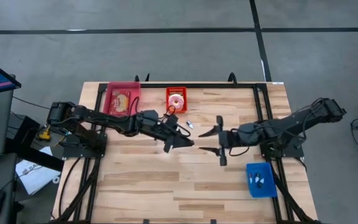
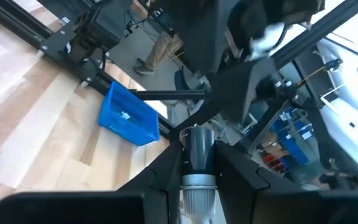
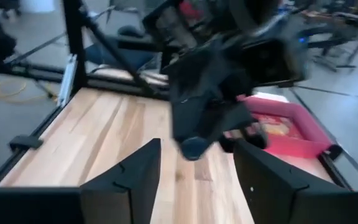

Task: Pick & Place Food Item
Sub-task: Put the black food coloring into the blue bin

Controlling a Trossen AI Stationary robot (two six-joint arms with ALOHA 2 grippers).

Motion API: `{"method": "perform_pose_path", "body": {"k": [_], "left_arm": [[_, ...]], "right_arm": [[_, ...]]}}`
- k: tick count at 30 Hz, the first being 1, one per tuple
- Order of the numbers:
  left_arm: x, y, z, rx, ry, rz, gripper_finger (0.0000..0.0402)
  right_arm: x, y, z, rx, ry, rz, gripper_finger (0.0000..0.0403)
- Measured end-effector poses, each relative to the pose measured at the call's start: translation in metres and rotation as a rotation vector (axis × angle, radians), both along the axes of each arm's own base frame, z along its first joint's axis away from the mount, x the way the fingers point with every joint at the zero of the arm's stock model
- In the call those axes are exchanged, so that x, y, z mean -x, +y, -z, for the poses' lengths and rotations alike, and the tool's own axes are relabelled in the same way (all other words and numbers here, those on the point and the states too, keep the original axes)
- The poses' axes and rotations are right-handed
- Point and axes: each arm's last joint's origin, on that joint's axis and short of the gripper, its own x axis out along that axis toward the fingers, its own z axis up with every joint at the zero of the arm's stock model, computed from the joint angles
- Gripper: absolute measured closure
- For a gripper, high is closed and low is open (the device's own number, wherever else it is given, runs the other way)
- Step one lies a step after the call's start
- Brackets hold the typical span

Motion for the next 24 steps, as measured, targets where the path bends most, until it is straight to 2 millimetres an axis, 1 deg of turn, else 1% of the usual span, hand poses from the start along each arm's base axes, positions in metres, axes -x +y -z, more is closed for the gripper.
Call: {"method": "perform_pose_path", "body": {"k": [3, 7, 14, 19, 24], "left_arm": [[-0.001, 0.0, -0.004, 0.028, -0.005, -0.002, 0.0326], [-0.001, -0.003, -0.005, 0.051, 0.002, 0.002, 0.0326], [-0.001, -0.008, -0.005, 0.072, 0.009, 0.017, 0.0326], [-0.001, -0.008, -0.004, 0.071, 0.013, 0.014, 0.0326], [-0.001, -0.008, -0.004, 0.07, 0.015, 0.011, 0.0325]], "right_arm": [[-0.011, 0.003, 0.004, 0.036, 0.029, -0.021, 0.0204], [-0.023, 0.007, 0.005, 0.081, 0.041, -0.041, 0.0207], [-0.038, 0.008, 0.009, 0.134, 0.068, -0.049, 0.0209], [-0.042, 0.007, 0.008, 0.137, 0.068, -0.05, 0.0213], [-0.042, 0.008, 0.008, 0.132, 0.07, -0.068, 0.0228]]}}
